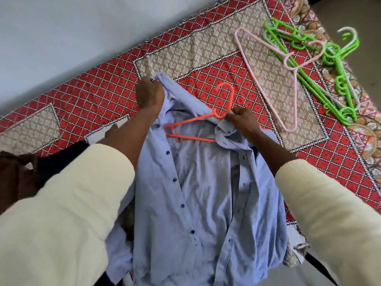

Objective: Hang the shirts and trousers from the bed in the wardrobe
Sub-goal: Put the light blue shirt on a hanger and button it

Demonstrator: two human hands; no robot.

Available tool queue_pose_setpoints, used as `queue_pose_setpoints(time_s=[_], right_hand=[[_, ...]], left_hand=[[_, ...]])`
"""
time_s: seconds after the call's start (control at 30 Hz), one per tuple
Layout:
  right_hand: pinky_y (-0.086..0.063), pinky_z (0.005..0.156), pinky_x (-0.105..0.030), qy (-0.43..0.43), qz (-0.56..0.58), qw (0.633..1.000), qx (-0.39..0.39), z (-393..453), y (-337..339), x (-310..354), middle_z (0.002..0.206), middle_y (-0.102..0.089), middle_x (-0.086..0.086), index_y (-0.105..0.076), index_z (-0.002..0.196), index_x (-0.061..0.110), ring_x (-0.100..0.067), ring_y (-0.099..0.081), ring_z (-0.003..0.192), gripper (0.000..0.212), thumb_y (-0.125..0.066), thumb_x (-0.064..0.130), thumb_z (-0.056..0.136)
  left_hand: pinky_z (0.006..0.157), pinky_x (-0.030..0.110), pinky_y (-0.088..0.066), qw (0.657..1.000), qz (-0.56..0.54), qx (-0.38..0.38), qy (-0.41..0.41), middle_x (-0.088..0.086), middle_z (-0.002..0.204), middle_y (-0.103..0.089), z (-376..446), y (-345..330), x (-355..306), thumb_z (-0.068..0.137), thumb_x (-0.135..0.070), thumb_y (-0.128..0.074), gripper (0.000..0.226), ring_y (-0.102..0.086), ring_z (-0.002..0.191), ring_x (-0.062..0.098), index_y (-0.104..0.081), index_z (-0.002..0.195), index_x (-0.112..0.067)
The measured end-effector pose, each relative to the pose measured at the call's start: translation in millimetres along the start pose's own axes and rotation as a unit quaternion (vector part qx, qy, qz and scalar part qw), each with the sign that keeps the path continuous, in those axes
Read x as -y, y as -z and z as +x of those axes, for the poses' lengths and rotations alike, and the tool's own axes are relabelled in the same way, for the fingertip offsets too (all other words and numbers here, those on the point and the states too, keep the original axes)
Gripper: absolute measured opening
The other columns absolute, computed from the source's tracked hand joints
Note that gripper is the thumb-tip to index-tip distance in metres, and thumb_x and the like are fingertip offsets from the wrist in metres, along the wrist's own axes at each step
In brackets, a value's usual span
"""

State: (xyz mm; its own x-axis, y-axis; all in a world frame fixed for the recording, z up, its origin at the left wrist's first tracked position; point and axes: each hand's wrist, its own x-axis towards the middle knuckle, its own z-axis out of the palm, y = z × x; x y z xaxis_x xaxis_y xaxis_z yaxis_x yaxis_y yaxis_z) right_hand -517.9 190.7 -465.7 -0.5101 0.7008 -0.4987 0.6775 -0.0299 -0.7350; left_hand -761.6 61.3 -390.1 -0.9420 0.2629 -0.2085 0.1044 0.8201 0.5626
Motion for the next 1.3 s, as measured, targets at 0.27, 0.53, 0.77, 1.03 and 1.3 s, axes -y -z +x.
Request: queue_pose_setpoints(time_s=[0.27,0.53,0.77,1.03,1.3], right_hand=[[-0.041,0.091,-0.038,-0.163,-0.009,0.962,-0.220,12.4,-9.0,19.8,0.118,-0.063,-0.020,-0.061,0.112,0.000,-0.036,-0.058,0.113,0.029,-0.046,0.018,0.094],[-0.037,0.093,-0.034,-0.018,0.038,0.964,-0.262,-10.9,-9.4,18.7,0.121,-0.058,-0.019,-0.058,0.116,0.001,-0.028,-0.052,0.112,0.039,-0.061,0.032,0.093],[-0.037,0.079,-0.032,0.069,-0.069,0.962,-0.256,-188.4,-81.5,-64.7,0.090,-0.058,-0.016,-0.055,0.086,0.004,-0.029,-0.049,0.092,0.001,-0.055,0.003,0.086],[-0.050,0.064,-0.043,0.024,-0.221,0.969,-0.110,-349.5,-159.0,-132.9,0.079,-0.057,-0.022,-0.056,0.070,-0.002,-0.044,-0.058,0.078,0.003,-0.056,-0.003,0.073],[-0.047,0.080,-0.048,-0.141,-0.265,0.948,-0.105,-427.7,-191.9,-170.8,0.109,-0.054,-0.022,-0.053,0.111,-0.001,-0.042,-0.054,0.097,0.055,-0.079,0.026,0.070]], left_hand=[[0.062,0.041,-0.031,0.986,-0.009,0.023,-0.166,0.026,0.099,-0.068,-127.5,-24.6,48.3,0.099,-0.015,-0.046,0.024,-0.061,0.088,0.047,-0.056,0.118,-0.002],[0.091,0.038,-0.049,0.954,-0.036,0.209,-0.214,0.016,0.132,-0.055,-158.2,-40.1,96.3,0.092,-0.010,-0.056,0.044,-0.057,0.115,0.030,-0.051,0.136,-0.005],[0.057,0.039,-0.044,0.977,0.034,0.101,-0.187,0.012,0.078,-0.059,-231.8,-12.4,174.8,0.092,-0.016,-0.060,0.013,-0.060,0.074,0.037,-0.054,0.084,-0.008],[0.074,0.039,-0.049,0.916,0.215,0.315,-0.121,0.013,0.092,-0.069,-357.7,9.0,271.6,0.084,-0.055,-0.065,0.047,-0.064,0.090,0.035,-0.063,0.090,-0.009],[0.087,0.039,-0.045,0.831,0.293,0.288,-0.374,0.008,0.106,-0.057,-407.7,28.3,327.8,0.087,-0.020,-0.045,0.023,-0.054,0.103,0.027,-0.066,0.095,-0.013]])
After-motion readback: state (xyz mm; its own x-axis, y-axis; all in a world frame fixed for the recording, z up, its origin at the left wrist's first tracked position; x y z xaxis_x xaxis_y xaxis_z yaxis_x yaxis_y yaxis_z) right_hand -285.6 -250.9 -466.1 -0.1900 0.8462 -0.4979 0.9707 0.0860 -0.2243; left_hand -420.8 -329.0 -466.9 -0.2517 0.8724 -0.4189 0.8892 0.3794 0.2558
